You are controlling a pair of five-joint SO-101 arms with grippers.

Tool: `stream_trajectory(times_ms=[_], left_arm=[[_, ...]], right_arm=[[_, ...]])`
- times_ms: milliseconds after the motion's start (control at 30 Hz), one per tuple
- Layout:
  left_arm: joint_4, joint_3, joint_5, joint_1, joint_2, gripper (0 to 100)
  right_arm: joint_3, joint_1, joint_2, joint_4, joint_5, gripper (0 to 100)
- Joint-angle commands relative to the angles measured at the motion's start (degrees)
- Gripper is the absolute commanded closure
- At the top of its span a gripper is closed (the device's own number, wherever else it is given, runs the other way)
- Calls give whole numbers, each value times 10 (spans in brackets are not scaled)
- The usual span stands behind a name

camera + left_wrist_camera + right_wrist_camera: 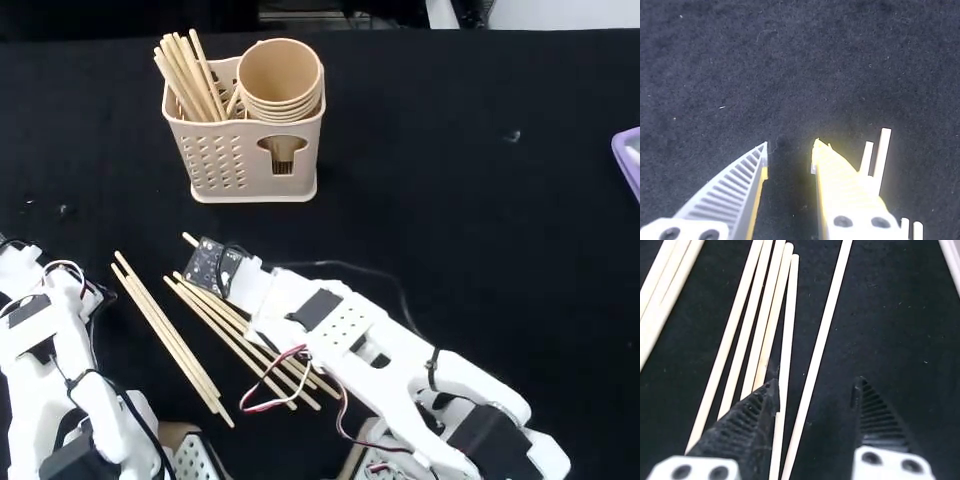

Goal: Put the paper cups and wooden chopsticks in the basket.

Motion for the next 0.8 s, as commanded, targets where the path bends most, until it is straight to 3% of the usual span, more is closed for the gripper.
stream_trajectory(times_ms=[0, 367, 433, 533, 767], left_arm=[[-12, -21, 1, 6, -11, 854], [-12, -20, 1, 5, -11, 854], [-12, -20, 1, 6, -11, 854], [-12, -21, 1, 6, -11, 854], [-12, -21, 1, 6, -11, 854]], right_arm=[[-11, 9, 17, 3, 13, 757], [-107, 11, 160, 46, 47, 765], [-106, 11, 161, 47, 47, 822], [-108, 11, 161, 47, 47, 996], [-105, 44, 126, 52, 44, 988]])
